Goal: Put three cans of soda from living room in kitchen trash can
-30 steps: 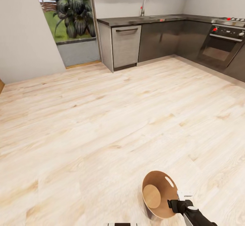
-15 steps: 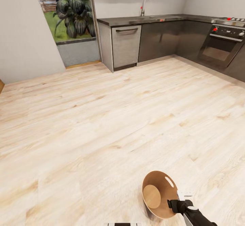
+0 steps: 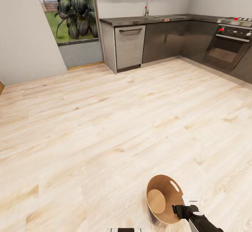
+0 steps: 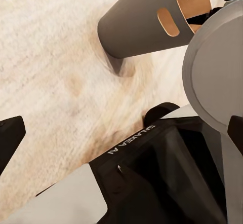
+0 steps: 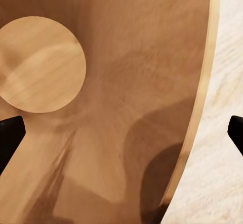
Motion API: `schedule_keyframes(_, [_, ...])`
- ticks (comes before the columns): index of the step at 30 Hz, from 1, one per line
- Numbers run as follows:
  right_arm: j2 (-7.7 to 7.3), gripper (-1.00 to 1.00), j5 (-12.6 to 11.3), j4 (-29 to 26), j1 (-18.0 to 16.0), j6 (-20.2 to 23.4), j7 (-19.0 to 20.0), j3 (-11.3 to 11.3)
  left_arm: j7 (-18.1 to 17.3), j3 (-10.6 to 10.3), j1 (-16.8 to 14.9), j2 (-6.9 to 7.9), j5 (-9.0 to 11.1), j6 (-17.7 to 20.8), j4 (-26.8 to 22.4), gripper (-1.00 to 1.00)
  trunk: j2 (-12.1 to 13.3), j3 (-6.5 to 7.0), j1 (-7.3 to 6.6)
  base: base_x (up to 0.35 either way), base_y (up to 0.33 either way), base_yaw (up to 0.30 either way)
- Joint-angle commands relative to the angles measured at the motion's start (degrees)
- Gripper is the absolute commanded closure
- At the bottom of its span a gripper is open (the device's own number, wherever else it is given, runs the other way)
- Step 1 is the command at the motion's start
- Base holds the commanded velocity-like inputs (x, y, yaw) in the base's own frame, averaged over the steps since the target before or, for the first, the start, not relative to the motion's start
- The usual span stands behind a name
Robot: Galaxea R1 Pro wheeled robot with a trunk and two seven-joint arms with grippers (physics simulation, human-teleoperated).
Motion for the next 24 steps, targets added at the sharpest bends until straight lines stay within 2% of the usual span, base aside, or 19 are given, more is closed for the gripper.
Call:
schedule_keyframes(1, [-0.01,-1.00,0.0,0.0,0.0,0.0,0.0,0.0,0.0,0.0,0.0,0.00,0.0,0.0,0.0,-1.00,0.0,0.00,0.00,0.000,0.000,0.000])
schedule_keyframes(2, [0.00,1.00,0.0,0.0,0.0,0.0,0.0,0.0,0.0,0.0,0.0,0.00,0.0,0.0,0.0,-1.00,0.0,0.00,0.00,0.000,0.000,0.000])
schedule_keyframes(24, [-0.06,1.00,0.0,-0.1,0.0,0.0,0.0,0.0,0.0,0.0,0.0,0.00,0.0,0.0,0.0,-1.00,0.0,0.00,0.00,0.000,0.000,0.000])
